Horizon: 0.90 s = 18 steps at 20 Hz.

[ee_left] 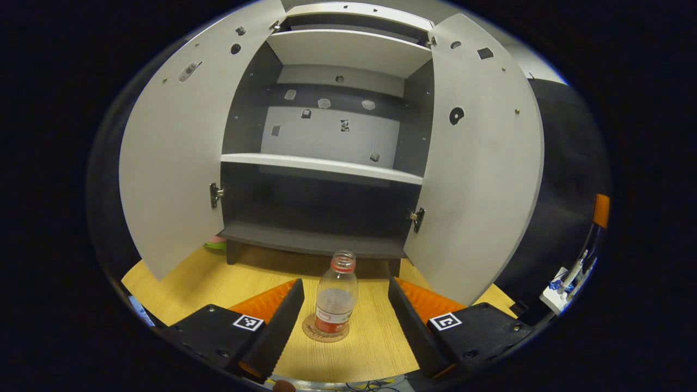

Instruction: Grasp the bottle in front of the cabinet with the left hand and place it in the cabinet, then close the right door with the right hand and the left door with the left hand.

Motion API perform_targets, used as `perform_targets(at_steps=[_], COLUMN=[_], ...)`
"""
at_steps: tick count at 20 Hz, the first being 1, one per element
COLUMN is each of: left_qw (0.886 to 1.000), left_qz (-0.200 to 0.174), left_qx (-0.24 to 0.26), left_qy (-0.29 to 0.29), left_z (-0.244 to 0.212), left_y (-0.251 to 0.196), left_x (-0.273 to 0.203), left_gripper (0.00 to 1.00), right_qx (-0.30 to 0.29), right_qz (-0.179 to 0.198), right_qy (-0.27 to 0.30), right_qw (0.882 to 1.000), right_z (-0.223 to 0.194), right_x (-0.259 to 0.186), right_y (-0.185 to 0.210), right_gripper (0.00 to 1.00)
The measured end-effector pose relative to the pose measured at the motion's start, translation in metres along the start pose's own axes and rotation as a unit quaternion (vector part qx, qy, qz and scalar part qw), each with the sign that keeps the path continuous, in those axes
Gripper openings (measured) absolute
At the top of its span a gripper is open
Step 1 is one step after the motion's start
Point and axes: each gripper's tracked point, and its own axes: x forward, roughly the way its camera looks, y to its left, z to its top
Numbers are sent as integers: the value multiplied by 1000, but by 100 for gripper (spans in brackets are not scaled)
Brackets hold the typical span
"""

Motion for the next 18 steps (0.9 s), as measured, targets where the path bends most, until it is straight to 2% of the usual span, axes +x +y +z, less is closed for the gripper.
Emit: perform_targets(at_steps=[11, 16, 18], left_qw=[997, 996, 997], left_qz=[20, 26, 25], left_qx=[16, 25, 24], left_qy=[70, 76, 73], left_z=[-76, -80, -75], left_y=[20, 22, 19], left_x=[61, 77, 77], left_gripper=[96, 95, 89], right_qx=[-10, -24, -24], right_qz=[-37, -59, -60], right_qy=[34, 46, 47], right_qw=[999, 997, 997], right_z=[-20, -27, -27], right_x=[-13, -20, -20], right_y=[-16, -31, -33], right_gripper=[99, 99, 99])
